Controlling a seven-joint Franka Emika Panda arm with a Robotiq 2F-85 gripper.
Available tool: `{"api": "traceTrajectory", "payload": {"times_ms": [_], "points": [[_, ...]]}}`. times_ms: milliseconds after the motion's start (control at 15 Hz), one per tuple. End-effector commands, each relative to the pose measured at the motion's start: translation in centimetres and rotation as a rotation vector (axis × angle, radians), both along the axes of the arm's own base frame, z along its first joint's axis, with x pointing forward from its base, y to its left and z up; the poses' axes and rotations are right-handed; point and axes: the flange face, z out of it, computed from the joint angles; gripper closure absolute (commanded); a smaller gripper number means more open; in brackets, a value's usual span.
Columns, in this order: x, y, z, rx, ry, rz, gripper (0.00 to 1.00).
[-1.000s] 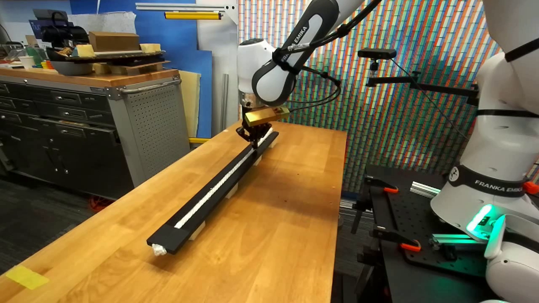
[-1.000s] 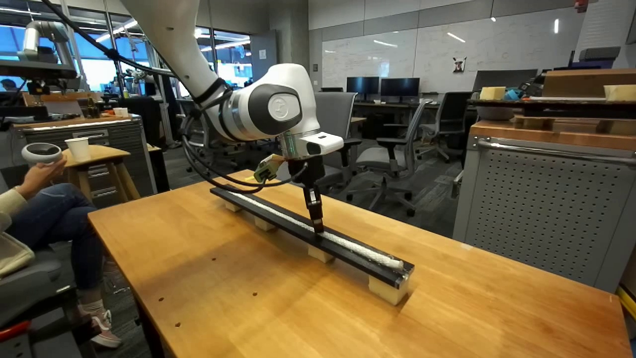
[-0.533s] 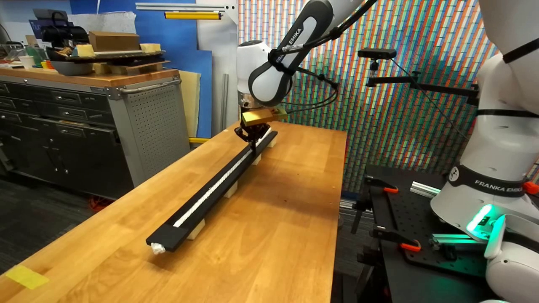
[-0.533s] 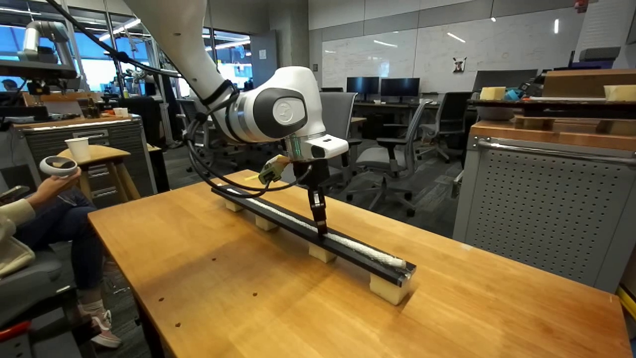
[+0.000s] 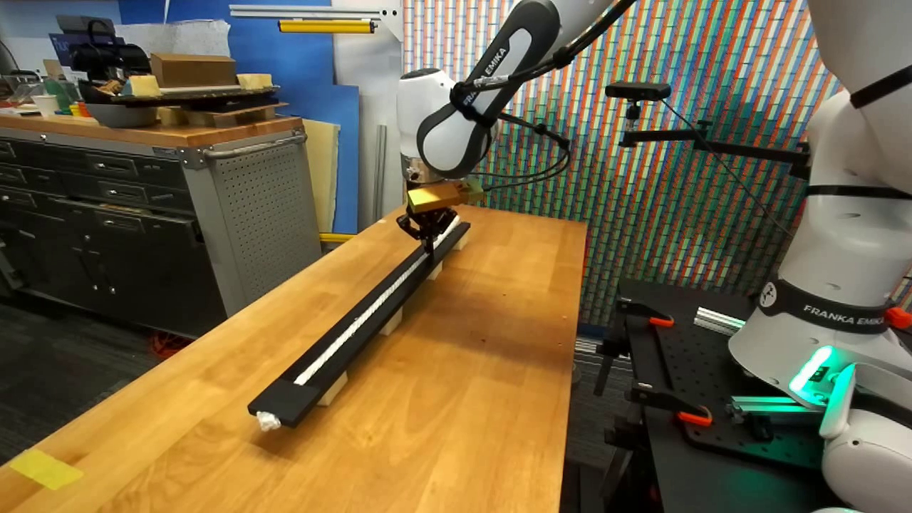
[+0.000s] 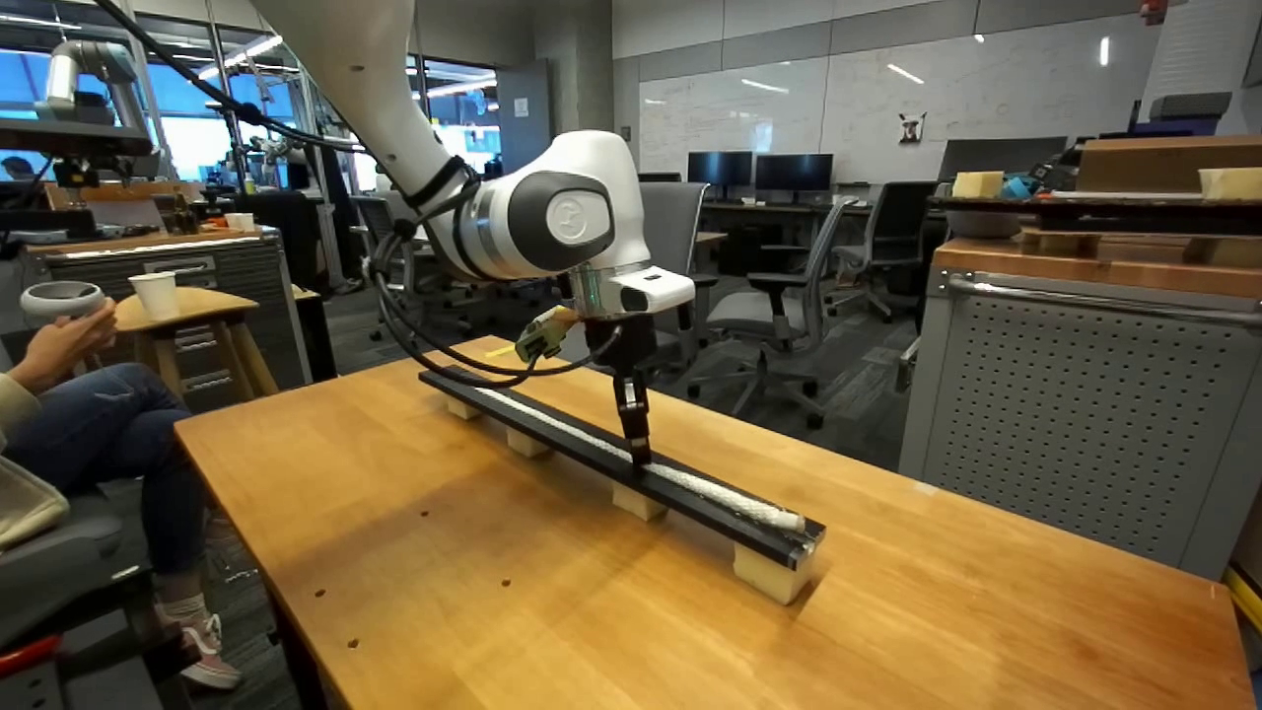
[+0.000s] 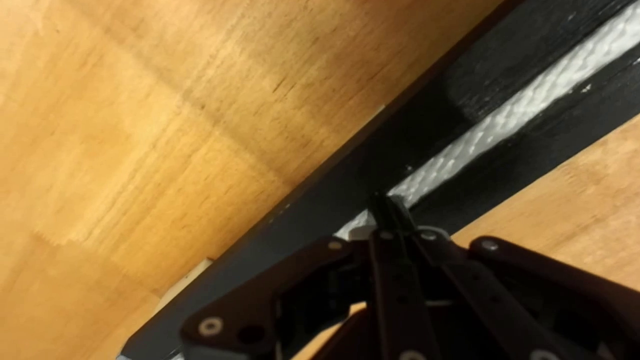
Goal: Set the rope along the middle of the black object then push it into the ridge
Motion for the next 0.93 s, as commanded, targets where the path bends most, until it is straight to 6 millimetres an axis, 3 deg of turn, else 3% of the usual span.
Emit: {"api": "traceTrajectory", "payload": {"times_ms": [0,200,533,867], "points": [[-0.4,-0.7,0.4,-0.054,-0.060,-0.023,1.00],[-0.6,-1.3,1.3,-0.065,-0.132,-0.059,1.00],[-1.1,-1.9,0.9,-0.100,-0.143,-0.085,1.00],[-2.1,-0.9,1.6,-0.101,-0.121,-0.091,1.00]]}}
